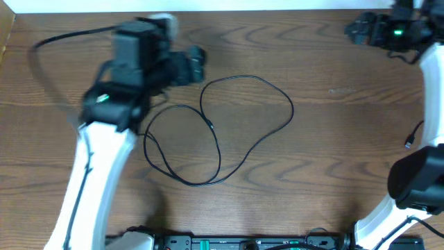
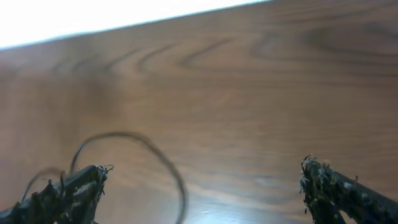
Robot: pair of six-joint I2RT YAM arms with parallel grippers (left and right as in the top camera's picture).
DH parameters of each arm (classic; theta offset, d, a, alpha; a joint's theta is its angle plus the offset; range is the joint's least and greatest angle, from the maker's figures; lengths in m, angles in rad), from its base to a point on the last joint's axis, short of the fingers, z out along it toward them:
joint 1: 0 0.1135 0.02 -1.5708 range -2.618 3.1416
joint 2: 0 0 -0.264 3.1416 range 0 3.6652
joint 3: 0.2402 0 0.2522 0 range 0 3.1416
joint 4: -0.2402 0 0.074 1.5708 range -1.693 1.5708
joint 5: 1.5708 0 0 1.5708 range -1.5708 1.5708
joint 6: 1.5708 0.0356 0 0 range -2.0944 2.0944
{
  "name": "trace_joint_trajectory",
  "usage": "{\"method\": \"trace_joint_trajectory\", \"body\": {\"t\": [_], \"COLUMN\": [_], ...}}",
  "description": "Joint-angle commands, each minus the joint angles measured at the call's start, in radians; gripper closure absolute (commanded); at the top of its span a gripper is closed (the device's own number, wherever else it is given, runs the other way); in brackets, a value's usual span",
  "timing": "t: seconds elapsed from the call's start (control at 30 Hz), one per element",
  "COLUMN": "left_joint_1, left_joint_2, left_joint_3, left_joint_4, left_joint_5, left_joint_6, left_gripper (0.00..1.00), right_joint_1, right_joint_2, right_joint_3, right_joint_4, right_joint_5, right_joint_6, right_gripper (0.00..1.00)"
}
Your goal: Untangle cables
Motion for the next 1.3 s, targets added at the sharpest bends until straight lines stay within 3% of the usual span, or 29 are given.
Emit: {"method": "trace_joint_trajectory", "body": {"t": [0.0, 0.3, 0.67, 0.83, 1.07, 1.27], "left_joint_1": [0.111, 0.356, 0.385, 0.385, 0.385, 0.385], "left_joint_2": [-0.074, -0.105, -0.05, -0.042, -0.042, -0.042], "left_joint_3": [0.024, 0.023, 0.023, 0.023, 0.023, 0.023], "left_joint_4": [-0.037, -0.185, -0.261, -0.266, -0.27, -0.286], "left_joint_5": [-0.021, -0.02, -0.029, -0.029, -0.029, -0.029], "left_joint_6": [-0.031, -0.031, 0.003, 0.003, 0.013, 0.031], "left_gripper": [0.07, 0.07, 0.07, 0.07, 0.07, 0.07], "right_joint_1": [0.104, 0.416, 0.735, 0.84, 0.916, 0.921], "right_joint_2": [-0.012, 0.1, 0.244, 0.303, 0.388, 0.454], "right_joint_3": [0.004, 0.004, 0.004, 0.004, 0.004, 0.004], "right_joint_4": [-0.008, 0.04, 0.103, 0.11, 0.118, 0.143], "right_joint_5": [-0.011, -0.006, 0.208, 0.309, 0.35, 0.348], "right_joint_6": [-0.047, -0.047, -0.047, -0.048, -0.033, 0.002], "right_gripper": [0.01, 0.01, 0.01, 0.08, 0.32, 0.46]}}
